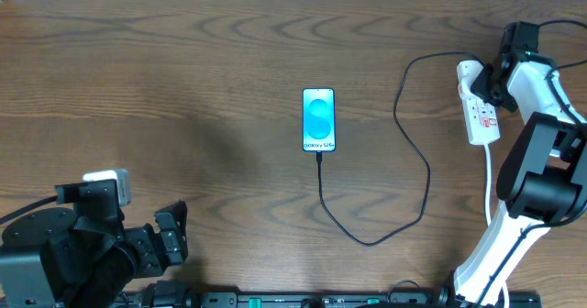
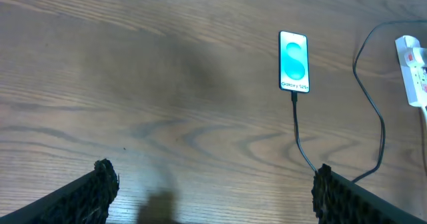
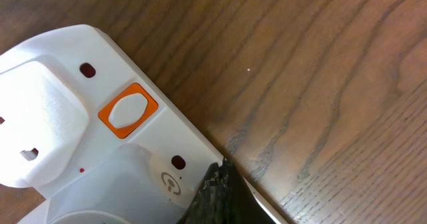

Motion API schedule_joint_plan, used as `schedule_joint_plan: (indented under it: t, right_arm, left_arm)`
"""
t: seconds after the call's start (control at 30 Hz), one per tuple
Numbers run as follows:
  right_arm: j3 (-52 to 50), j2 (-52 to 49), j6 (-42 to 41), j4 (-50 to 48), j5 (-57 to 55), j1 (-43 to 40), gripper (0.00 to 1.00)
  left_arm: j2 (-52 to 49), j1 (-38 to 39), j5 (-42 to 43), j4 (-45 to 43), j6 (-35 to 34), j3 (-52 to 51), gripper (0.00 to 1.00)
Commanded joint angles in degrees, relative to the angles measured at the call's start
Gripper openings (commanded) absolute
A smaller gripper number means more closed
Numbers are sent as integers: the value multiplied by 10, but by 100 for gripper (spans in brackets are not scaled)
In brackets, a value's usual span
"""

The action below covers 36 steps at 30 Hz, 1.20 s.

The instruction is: Plug charger to phone and switch on socket

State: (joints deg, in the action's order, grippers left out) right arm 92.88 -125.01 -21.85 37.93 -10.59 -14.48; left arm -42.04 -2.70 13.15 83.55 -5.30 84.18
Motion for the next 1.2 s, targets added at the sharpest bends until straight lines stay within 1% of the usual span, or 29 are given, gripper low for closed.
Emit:
schedule_joint_plan:
  t: [0.0, 0.13, 0.37, 0.83, 0.93, 1.03, 1.17]
  right_arm:
    - [-30, -26, 0, 7, 232, 82, 1]
    - [-29, -26, 1, 6, 271, 86, 1]
    - [-29, -25, 1, 7, 290, 86, 1]
    - [-29, 11, 0, 24, 292, 98, 1]
    - [-29, 12, -17, 37, 292, 102, 1]
    - [-30, 12, -17, 36, 277, 108, 1]
    - [-29, 17, -17, 43, 209, 111, 1]
  left_arm:
    - [2, -2, -6, 0, 6, 5, 94]
    - [2, -2, -6, 0, 6, 5, 94]
    - [2, -2, -6, 0, 6, 5, 94]
    - [2, -2, -6, 0, 6, 5, 94]
    - [2, -2, -6, 0, 6, 5, 94]
    - [2, -2, -6, 0, 6, 5, 94]
    - [2, -2, -6, 0, 6, 5, 94]
